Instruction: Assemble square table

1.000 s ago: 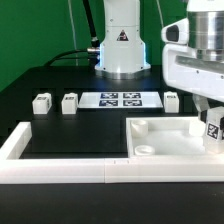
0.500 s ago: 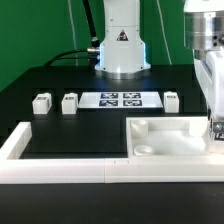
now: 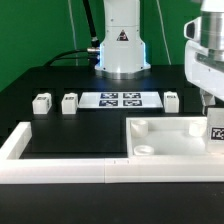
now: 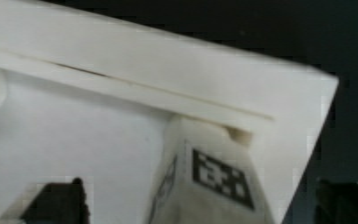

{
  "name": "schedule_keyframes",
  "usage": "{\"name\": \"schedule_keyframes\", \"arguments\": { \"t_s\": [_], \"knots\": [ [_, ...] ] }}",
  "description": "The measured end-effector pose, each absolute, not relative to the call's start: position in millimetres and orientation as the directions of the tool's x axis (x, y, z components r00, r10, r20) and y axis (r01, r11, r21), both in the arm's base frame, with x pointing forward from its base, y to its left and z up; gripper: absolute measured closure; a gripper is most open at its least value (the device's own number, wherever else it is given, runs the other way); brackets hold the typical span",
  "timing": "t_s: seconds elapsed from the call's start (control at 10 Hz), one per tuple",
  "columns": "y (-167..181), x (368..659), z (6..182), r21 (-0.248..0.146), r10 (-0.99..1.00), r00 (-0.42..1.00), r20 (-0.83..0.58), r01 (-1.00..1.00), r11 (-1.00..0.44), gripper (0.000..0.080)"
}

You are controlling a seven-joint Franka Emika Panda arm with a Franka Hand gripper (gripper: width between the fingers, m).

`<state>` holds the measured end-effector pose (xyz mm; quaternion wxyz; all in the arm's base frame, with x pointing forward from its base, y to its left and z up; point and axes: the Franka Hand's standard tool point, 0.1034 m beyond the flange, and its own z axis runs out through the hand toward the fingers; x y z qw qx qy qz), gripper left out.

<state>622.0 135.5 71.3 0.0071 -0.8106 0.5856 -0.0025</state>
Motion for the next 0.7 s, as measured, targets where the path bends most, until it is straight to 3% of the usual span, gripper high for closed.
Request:
{"name": "schedule_keyframes", "arguments": {
  "t_s": [0.3,0.5,0.7],
  "knots": [
    [134.9,622.5,70.5,-0.014,-0.835,0.550,0.007,-0.835,-0.550,0.0151],
    [134.4,629.6,71.9,-0.017,-0.563,0.824,0.069,-0.563,-0.826,0.0151],
    [123.3,633.6,72.6,-0.002,-0.333,0.939,0.080,-0.334,-0.943,0.0151]
  ]
}}
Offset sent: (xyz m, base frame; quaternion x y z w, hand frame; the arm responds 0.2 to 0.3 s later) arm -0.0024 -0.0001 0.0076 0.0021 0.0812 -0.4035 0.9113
